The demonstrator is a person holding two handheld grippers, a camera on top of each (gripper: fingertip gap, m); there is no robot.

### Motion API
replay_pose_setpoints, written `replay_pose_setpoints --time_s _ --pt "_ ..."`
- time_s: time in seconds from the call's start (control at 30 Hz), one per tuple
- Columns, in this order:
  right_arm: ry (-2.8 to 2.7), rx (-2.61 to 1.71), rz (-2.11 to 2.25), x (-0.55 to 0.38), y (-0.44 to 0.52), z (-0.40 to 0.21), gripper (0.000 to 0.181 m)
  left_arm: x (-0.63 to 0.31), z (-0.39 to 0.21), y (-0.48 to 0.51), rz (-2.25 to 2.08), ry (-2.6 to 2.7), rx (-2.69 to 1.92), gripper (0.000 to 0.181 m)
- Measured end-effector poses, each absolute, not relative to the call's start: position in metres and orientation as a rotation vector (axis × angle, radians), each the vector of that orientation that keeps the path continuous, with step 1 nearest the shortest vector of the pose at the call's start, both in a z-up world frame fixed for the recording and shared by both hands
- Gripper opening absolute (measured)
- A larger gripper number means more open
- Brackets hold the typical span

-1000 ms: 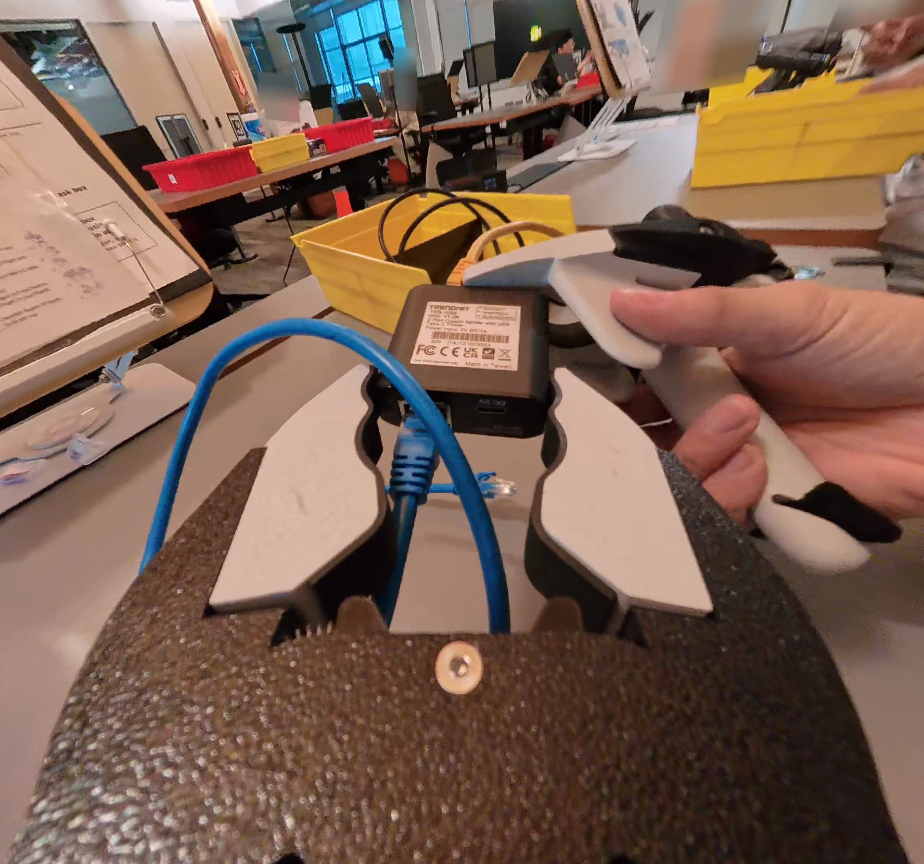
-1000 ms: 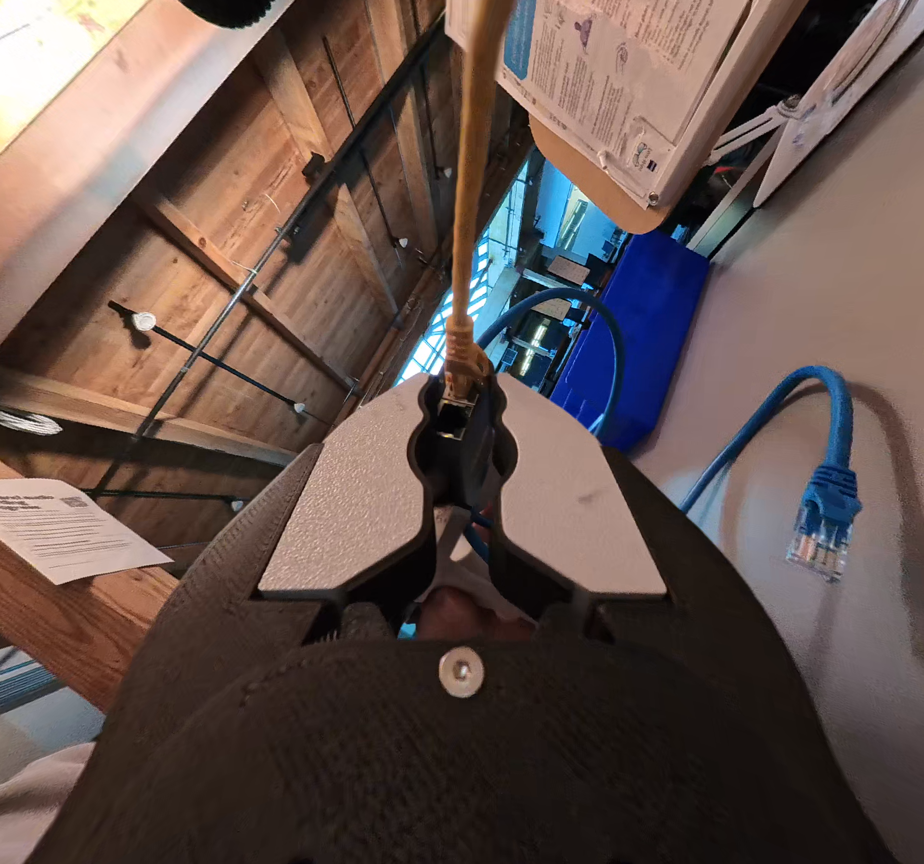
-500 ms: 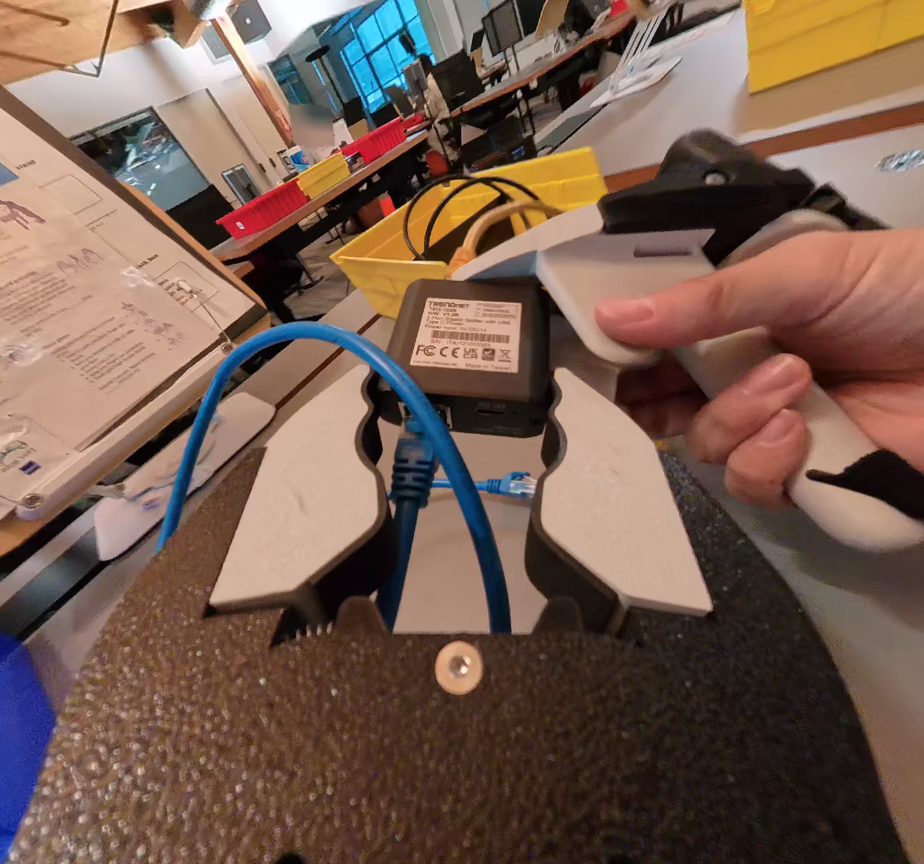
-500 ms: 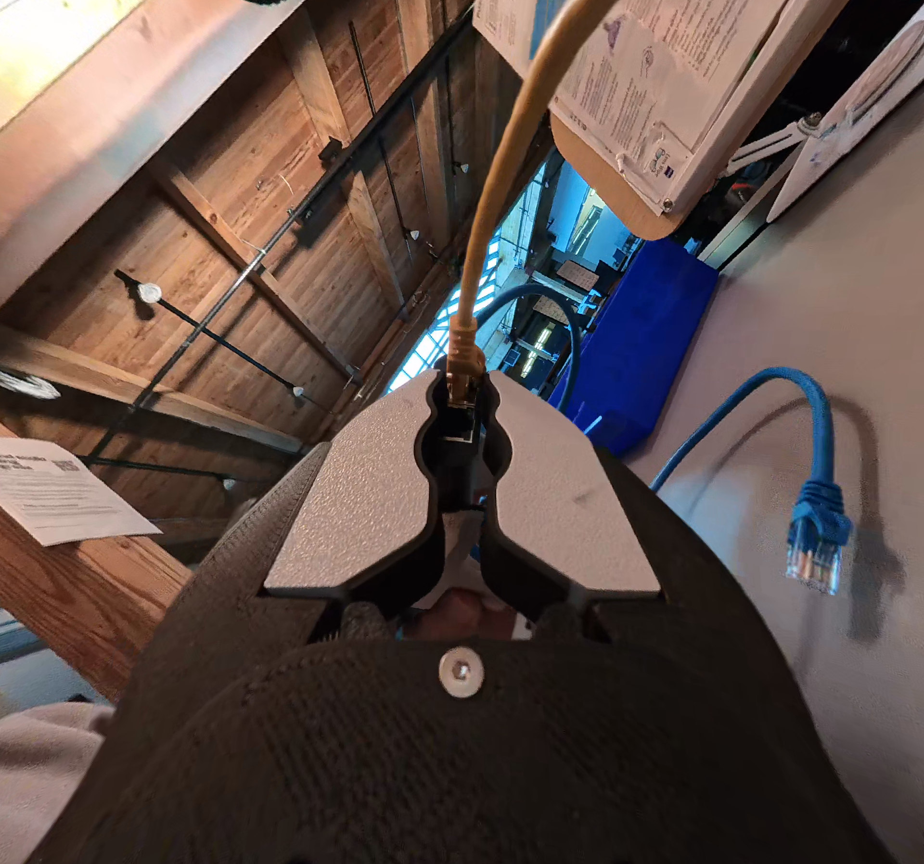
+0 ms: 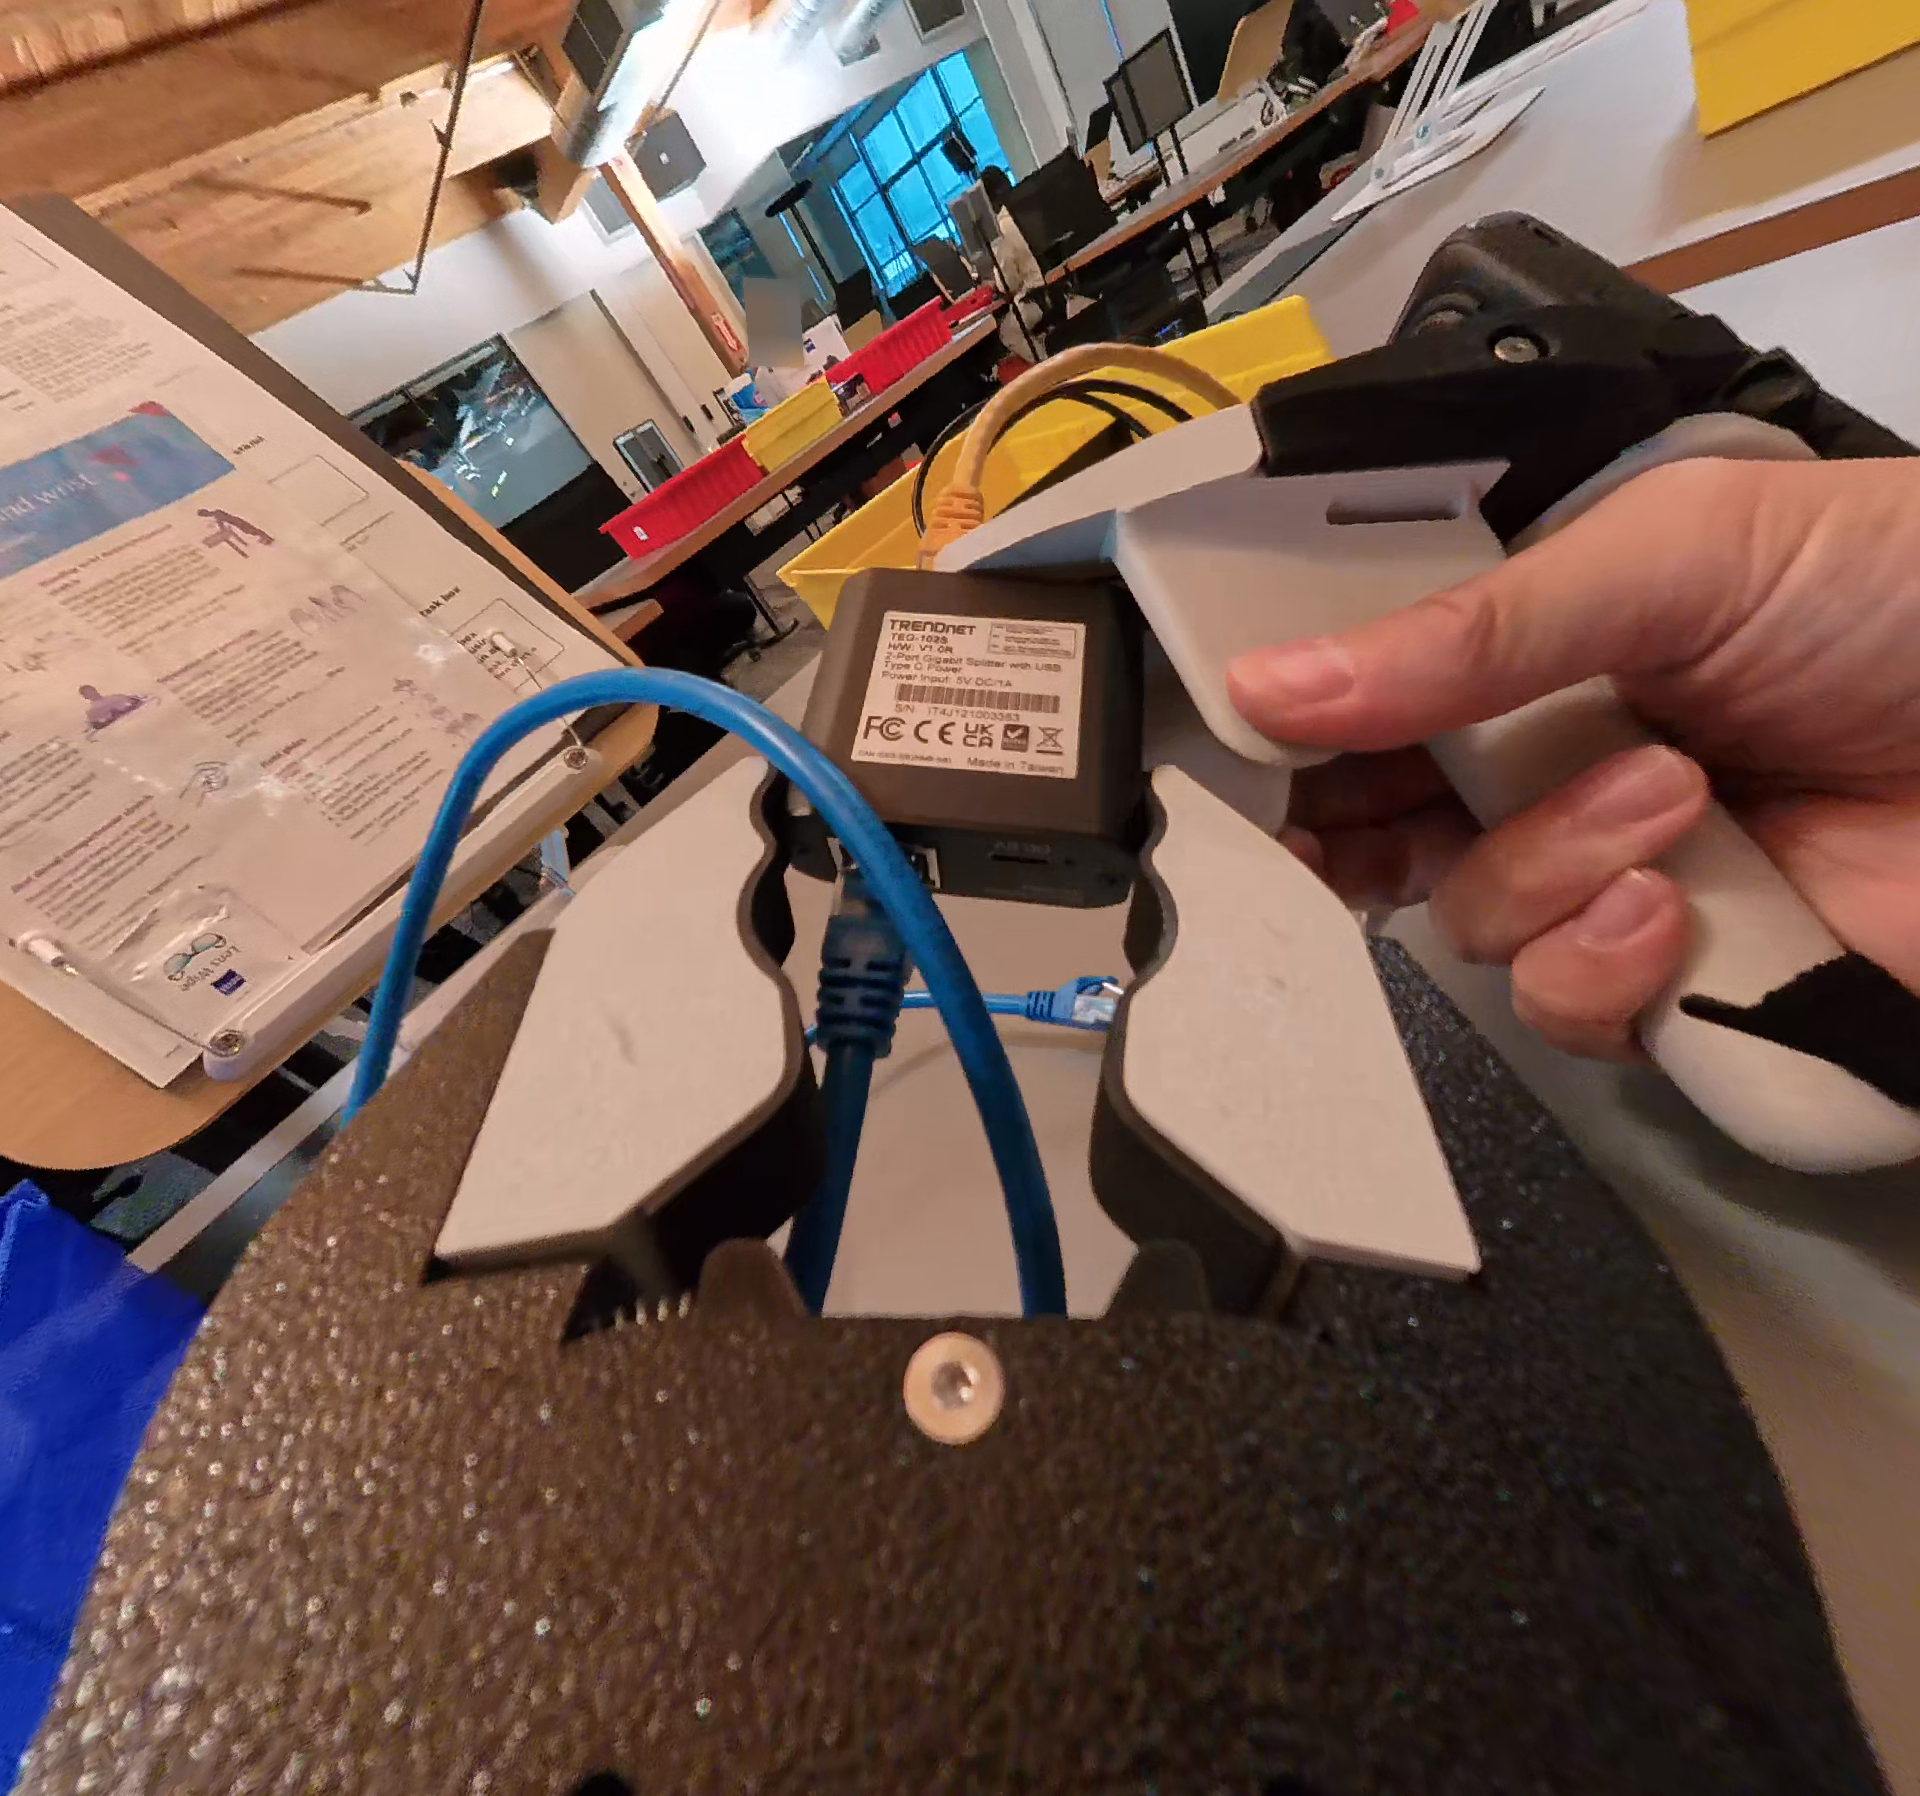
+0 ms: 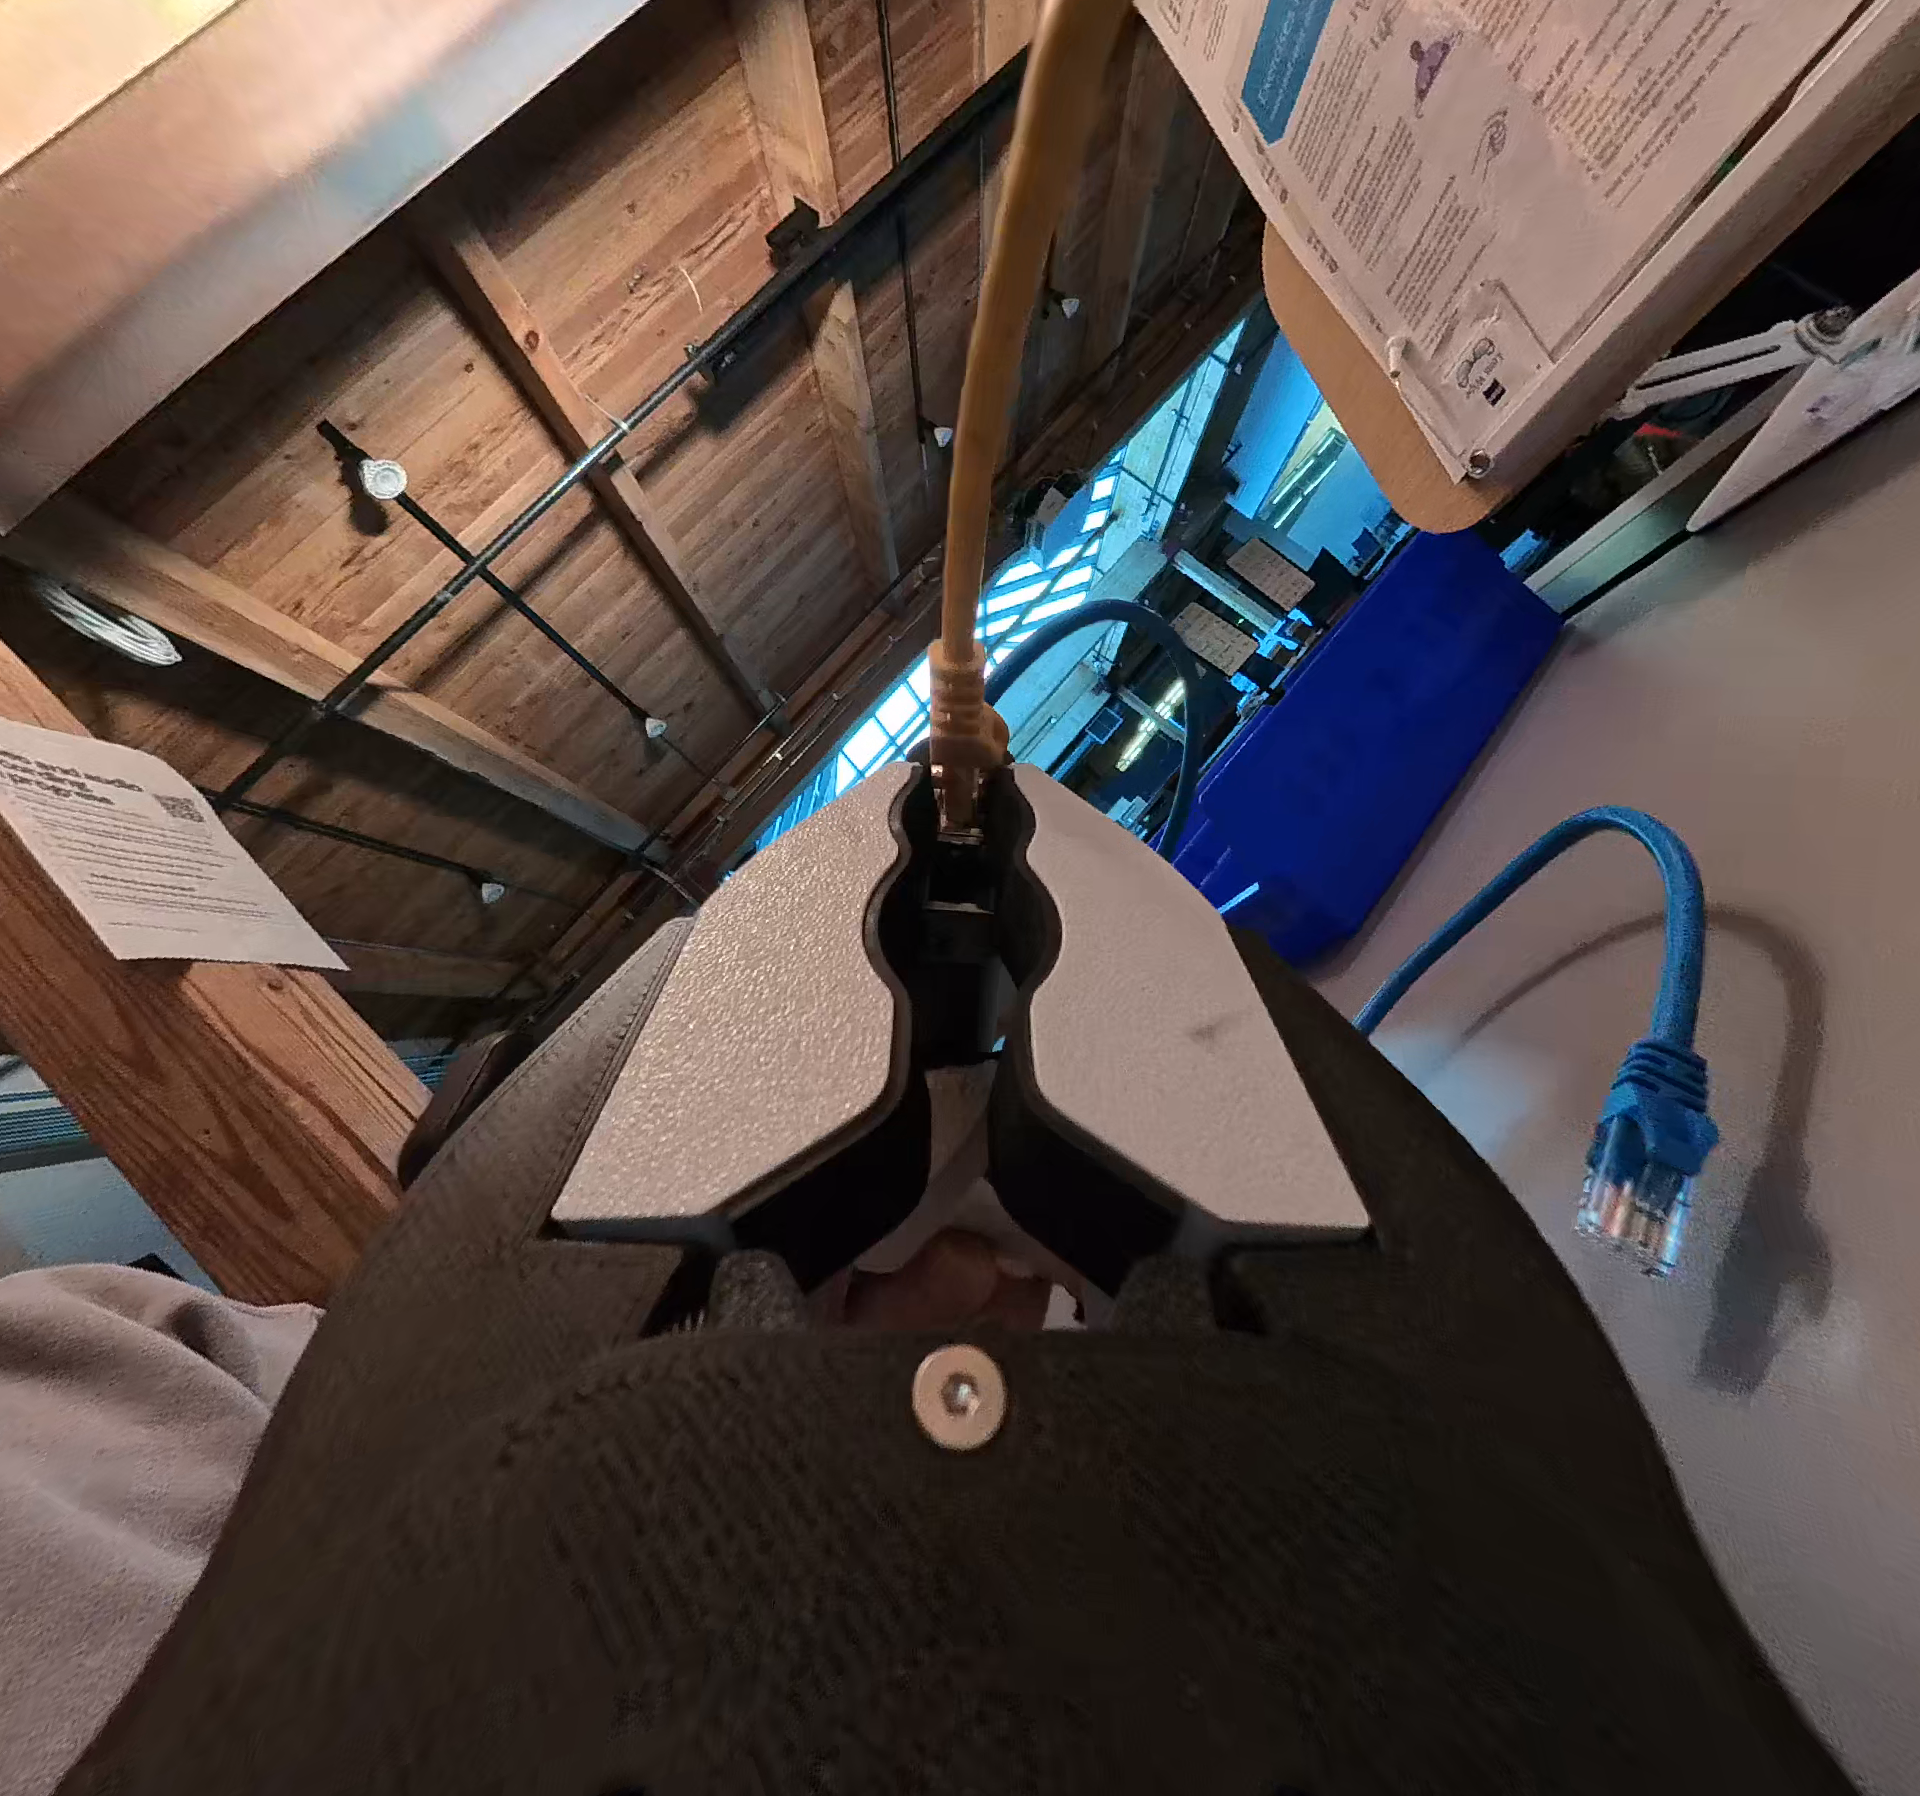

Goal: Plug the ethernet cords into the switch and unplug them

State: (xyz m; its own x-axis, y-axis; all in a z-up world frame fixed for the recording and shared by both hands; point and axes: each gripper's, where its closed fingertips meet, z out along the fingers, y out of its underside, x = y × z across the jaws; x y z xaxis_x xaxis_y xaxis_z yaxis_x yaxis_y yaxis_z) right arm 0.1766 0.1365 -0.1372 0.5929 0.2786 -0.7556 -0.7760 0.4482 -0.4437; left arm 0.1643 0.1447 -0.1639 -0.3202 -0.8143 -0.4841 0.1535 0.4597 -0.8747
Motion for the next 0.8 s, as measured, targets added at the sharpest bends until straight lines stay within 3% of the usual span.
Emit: replay_pose_setpoints --time_s 0.3,0.47,0.8 --pt "0.668 -0.815 0.642 0.199 0.115 -0.124 0.011 0.163 -0.167 0.150 -1.176 1.525 -0.680 0.061" --pt "0.533 -1.222 0.316 0.213 0.095 -0.124 0.011 0.165 -0.159 0.164 -1.189 1.514 -0.700 0.061" --pt "0.585 -1.888 -0.041 0.335 0.028 -0.145 0.011 0.167 -0.164 0.168 -1.244 1.556 -0.728 0.061"
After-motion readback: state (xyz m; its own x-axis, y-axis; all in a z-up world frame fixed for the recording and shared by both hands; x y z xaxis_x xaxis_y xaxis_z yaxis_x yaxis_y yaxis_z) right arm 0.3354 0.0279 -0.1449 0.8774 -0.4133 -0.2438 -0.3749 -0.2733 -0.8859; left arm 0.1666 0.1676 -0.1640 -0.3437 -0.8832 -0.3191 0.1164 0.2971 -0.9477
